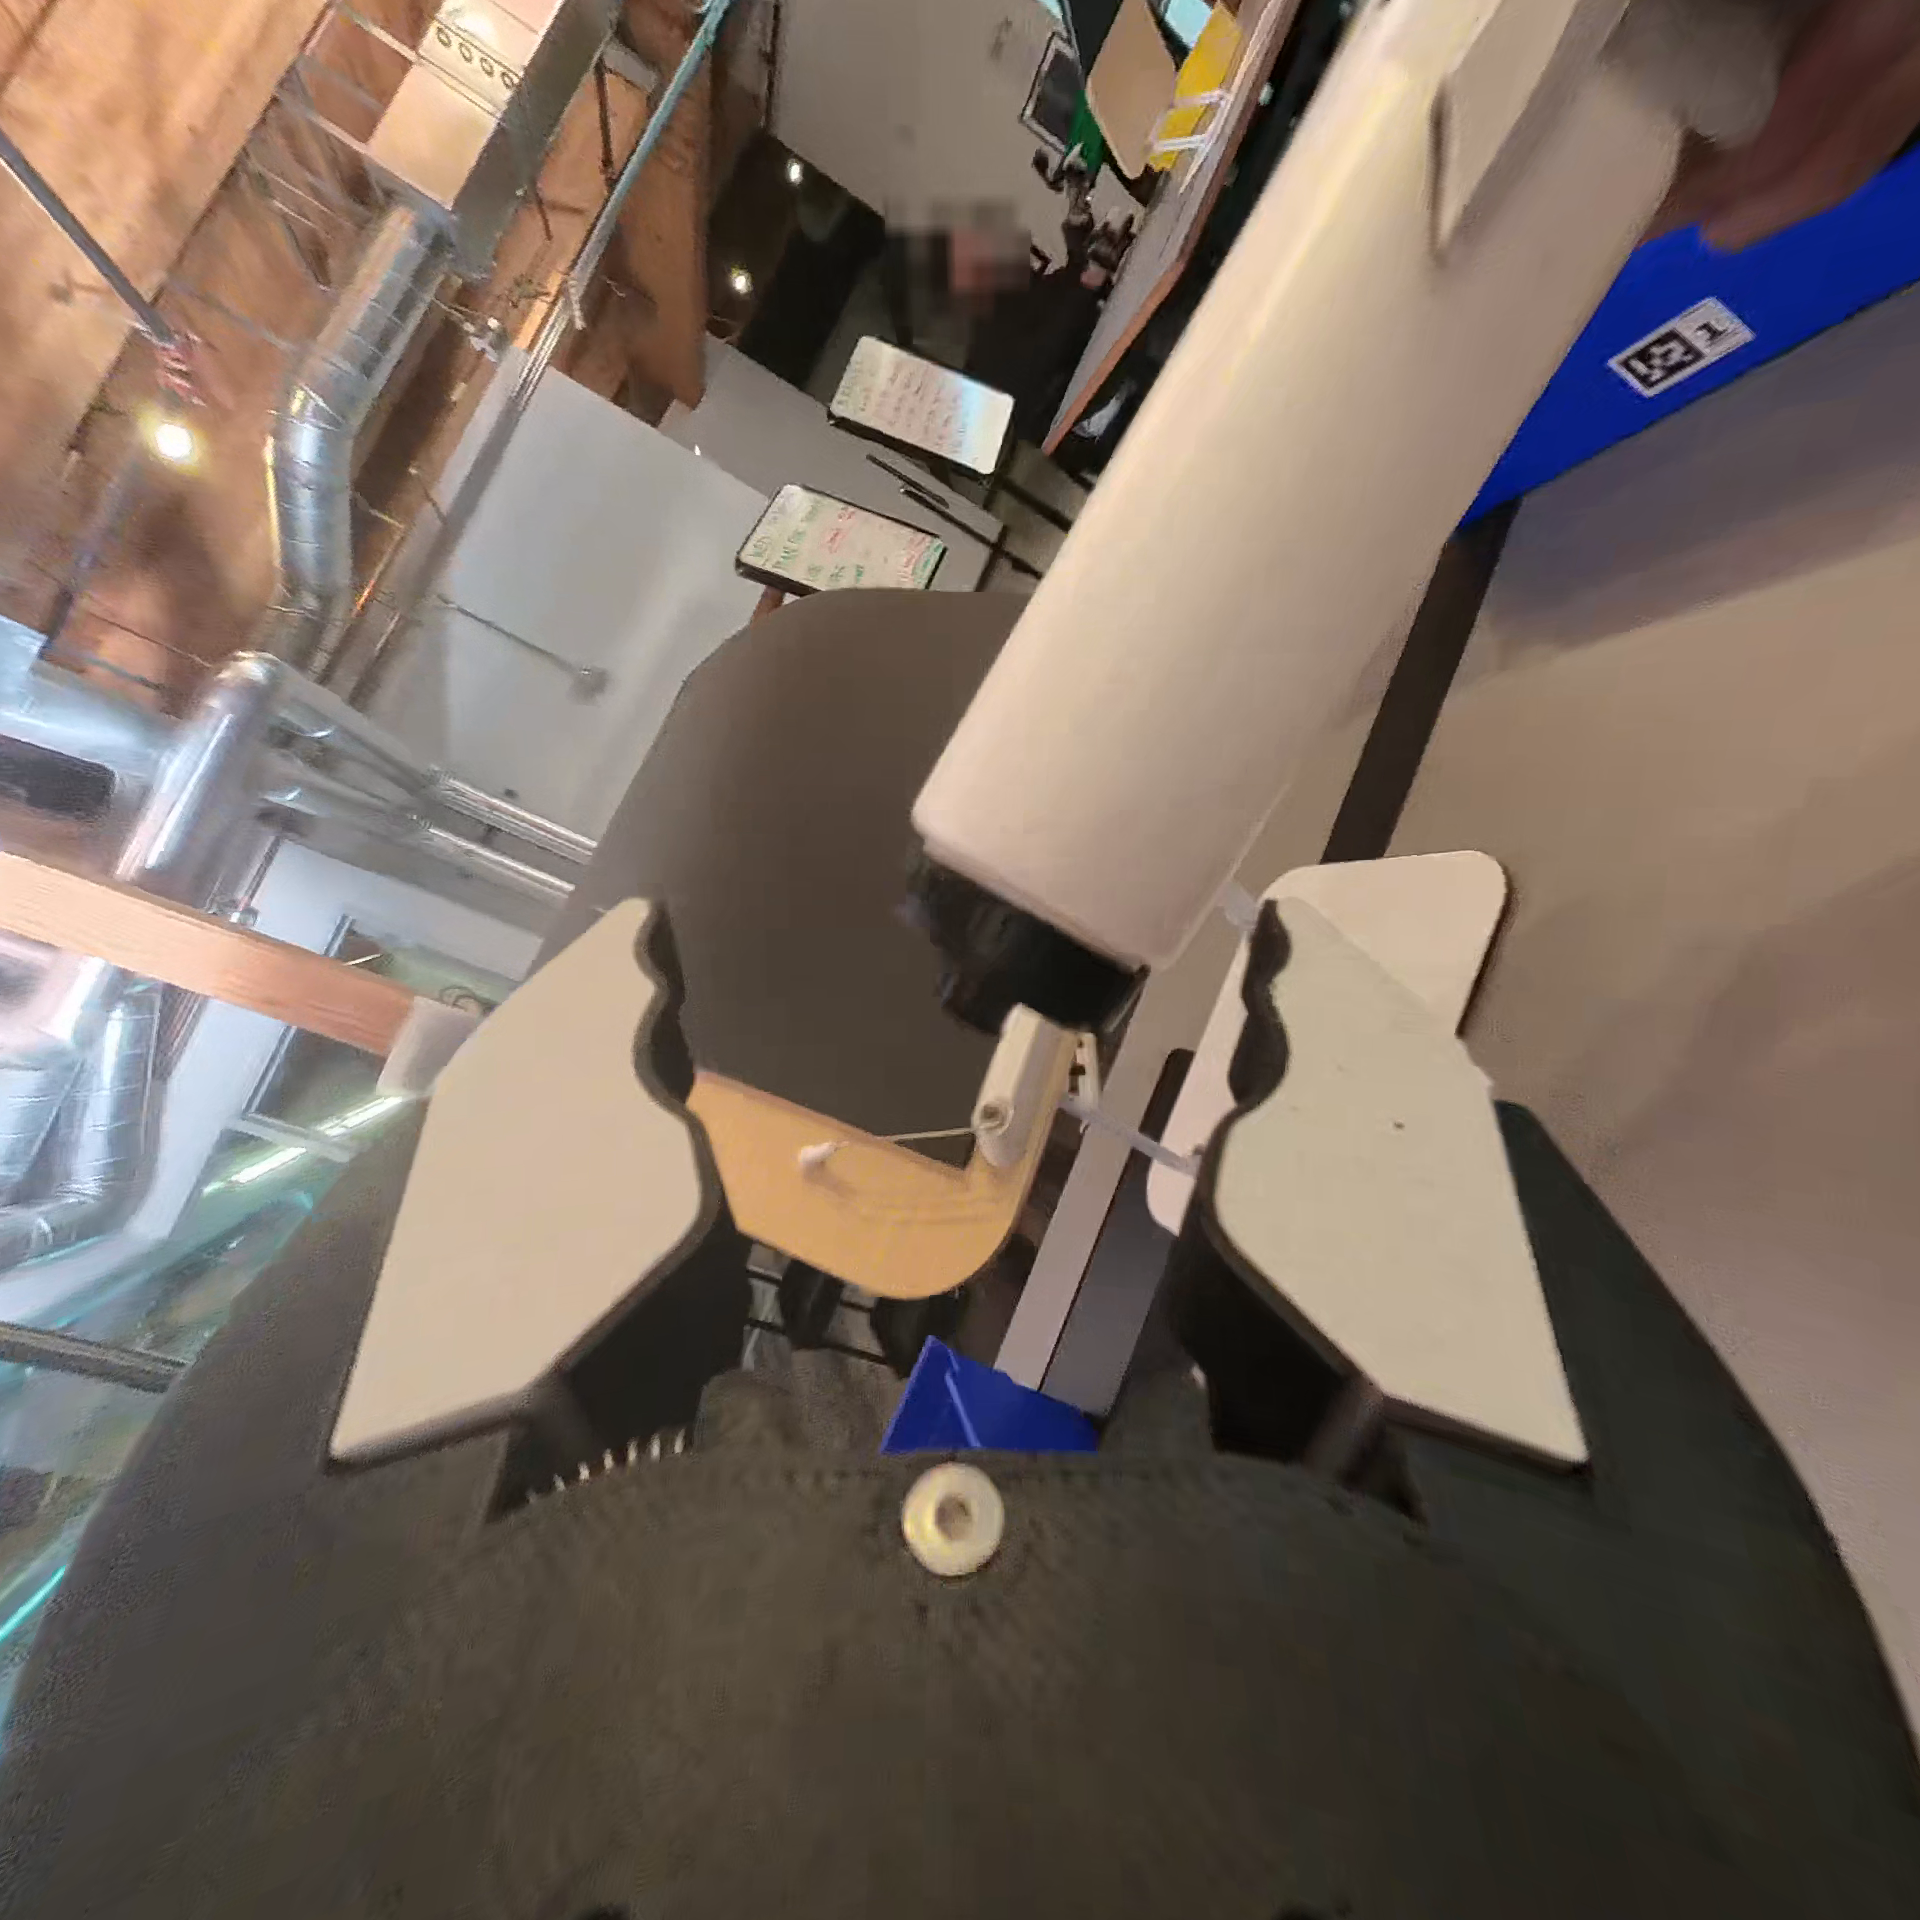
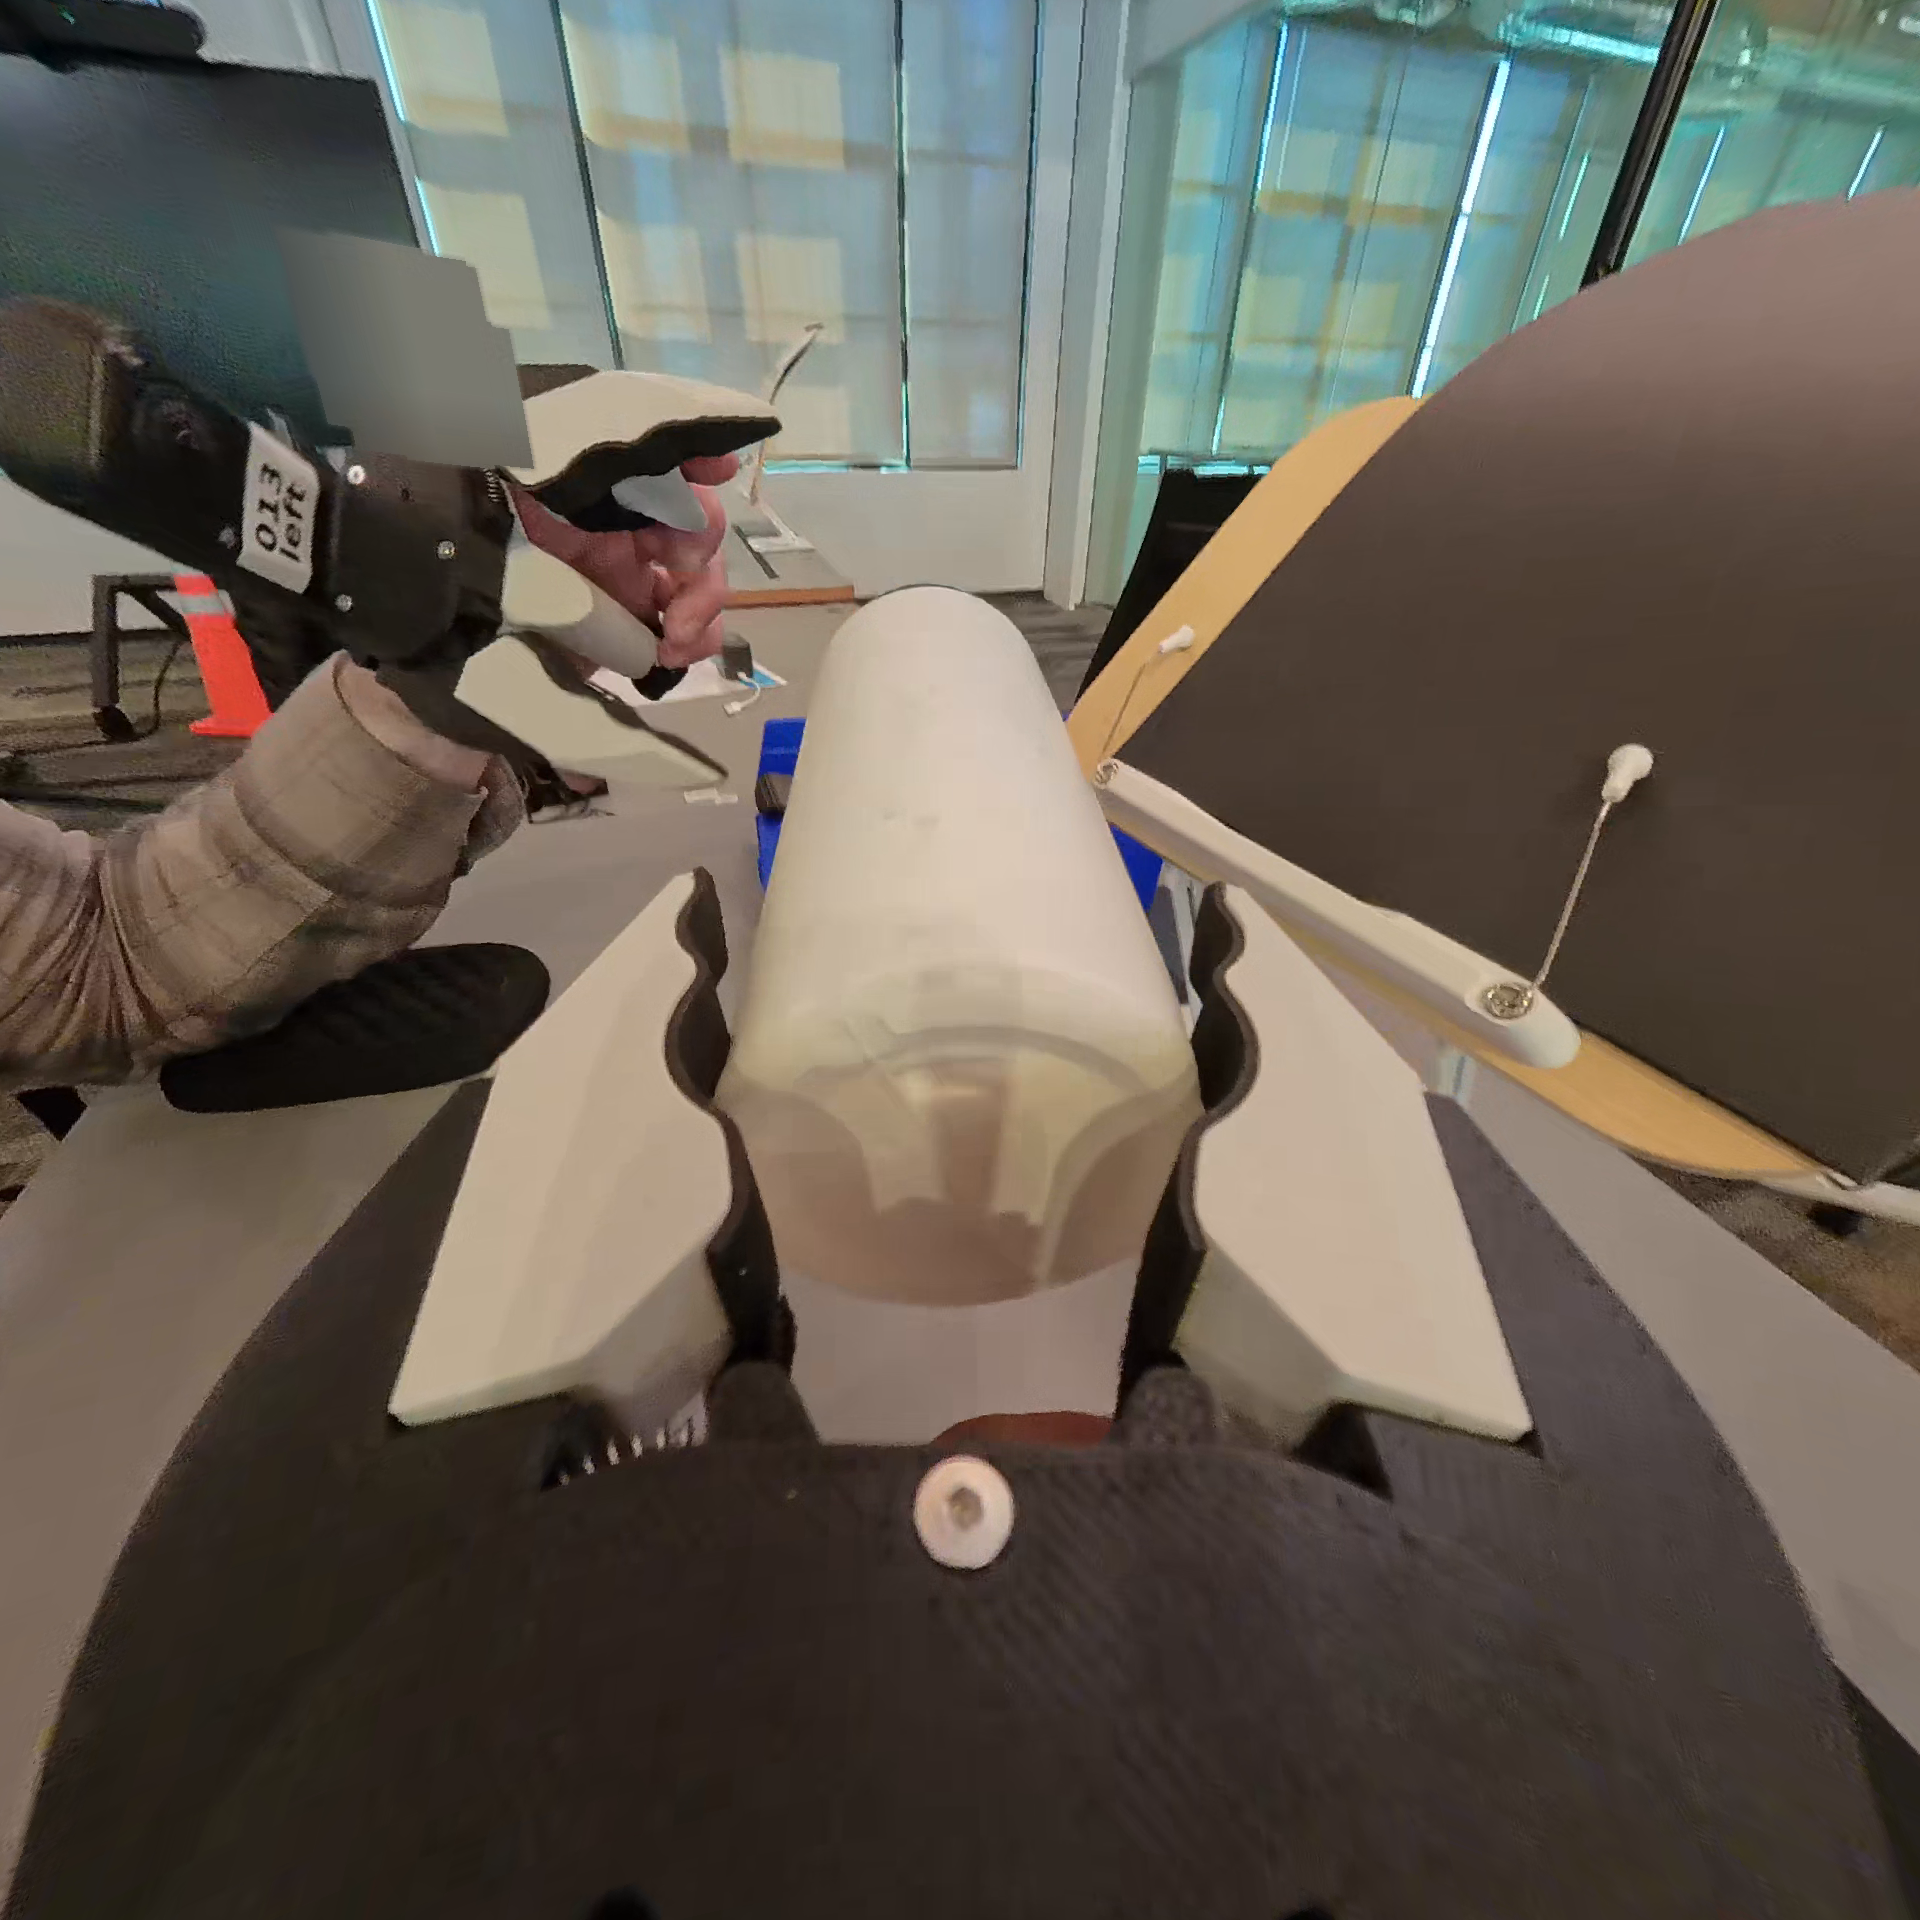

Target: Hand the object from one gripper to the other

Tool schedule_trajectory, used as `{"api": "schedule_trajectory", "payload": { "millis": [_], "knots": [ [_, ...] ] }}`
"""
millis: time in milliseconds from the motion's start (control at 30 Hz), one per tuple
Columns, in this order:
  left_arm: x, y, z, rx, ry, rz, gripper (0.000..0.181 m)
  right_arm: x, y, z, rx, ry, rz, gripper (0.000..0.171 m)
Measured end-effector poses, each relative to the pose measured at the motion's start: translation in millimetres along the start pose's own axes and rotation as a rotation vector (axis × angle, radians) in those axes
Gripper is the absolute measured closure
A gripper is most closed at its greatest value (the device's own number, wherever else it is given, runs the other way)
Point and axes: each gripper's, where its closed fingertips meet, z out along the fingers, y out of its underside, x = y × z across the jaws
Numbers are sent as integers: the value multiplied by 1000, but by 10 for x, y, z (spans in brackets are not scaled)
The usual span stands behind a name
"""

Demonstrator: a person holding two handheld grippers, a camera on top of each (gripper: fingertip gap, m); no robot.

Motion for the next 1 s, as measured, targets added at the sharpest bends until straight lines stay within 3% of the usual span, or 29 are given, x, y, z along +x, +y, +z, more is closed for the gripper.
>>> {"api": "schedule_trajectory", "payload": {
  "millis": [100, 267, 433, 700, 1000],
  "knots": [
    [130, -52, 189, -37, -75, 76, 63, 36, 52, 9, -61, 27, 36, 82],
    [398, 31, 471, -150, -161, 216, 61, 47, 151, 100, -126, 39, 145, 82],
    [514, 248, 623, -230, -233, 277, 69, -14, 299, 265, -192, 30, 203, 82],
    [693, 540, 734, -326, -195, 299, 77, -202, 410, 497, -267, 13, 203, 82],
    [624, 473, 702, -256, -247, 273, 80, -294, 244, 526, -215, 10, 140, 81]
  ]
}}
